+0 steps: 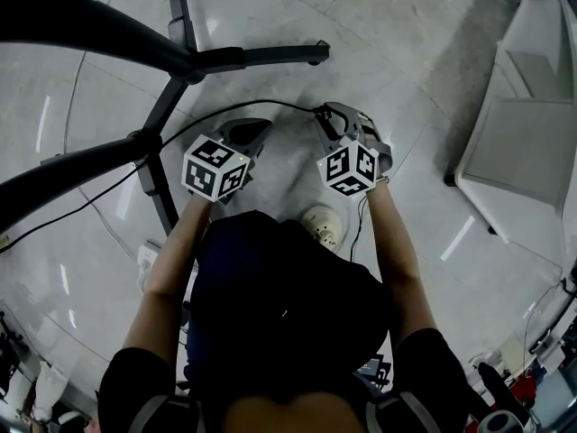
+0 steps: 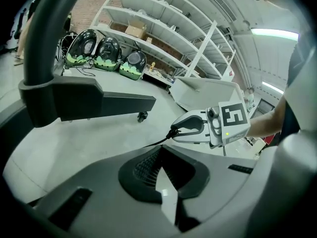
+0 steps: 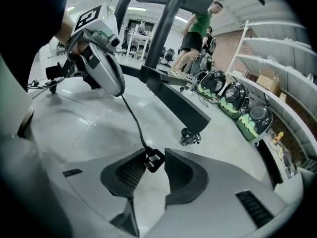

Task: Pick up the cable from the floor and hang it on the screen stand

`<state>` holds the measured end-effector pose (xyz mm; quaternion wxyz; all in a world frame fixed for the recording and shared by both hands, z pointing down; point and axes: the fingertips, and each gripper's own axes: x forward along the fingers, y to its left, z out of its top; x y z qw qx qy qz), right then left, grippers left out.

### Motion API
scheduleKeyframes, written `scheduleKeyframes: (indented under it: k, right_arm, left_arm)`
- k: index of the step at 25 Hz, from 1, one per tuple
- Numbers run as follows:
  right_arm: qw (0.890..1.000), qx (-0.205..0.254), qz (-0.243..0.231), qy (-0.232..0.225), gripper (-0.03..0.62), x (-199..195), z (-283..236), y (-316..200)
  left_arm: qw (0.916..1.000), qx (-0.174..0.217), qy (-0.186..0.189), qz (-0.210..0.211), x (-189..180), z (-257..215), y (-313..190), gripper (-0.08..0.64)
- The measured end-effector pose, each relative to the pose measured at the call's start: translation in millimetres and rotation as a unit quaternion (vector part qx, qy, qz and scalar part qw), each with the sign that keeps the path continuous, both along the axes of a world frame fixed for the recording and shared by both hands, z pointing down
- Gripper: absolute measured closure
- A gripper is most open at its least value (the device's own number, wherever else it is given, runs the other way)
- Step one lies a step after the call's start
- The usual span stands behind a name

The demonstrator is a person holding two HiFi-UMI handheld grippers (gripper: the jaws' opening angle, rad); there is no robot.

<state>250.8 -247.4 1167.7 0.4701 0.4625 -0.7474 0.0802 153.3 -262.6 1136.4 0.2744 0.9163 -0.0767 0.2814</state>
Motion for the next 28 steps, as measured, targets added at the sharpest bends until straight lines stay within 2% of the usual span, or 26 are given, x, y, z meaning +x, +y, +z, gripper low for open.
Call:
scheduleKeyframes:
  k: [6, 15, 20, 28]
  right_arm:
    - [1.0, 0.02, 0.0, 0.017, 0.459, 5, -29, -1]
    - [0.999, 0.028, 0.0, 0.034, 0.459, 15, -83, -5]
    - [0.998, 0.033, -0.007, 0.053, 0.459, 13, -130, -4]
    - [0.996, 0.04, -0.007, 0.085, 0.459, 17, -243, 10]
  left_arm:
    - [0.9999, 0.009, 0.012, 0.004, 6, -18, -5, 0.552]
    - [0.9999, 0.0, 0.017, -0.003, 17, -61, -13, 0.552]
    - [0.9998, 0.002, 0.018, -0.002, 21, -108, -9, 0.552]
    - [0.9997, 0.001, 0.022, 0.009, 29, -212, 13, 0.552]
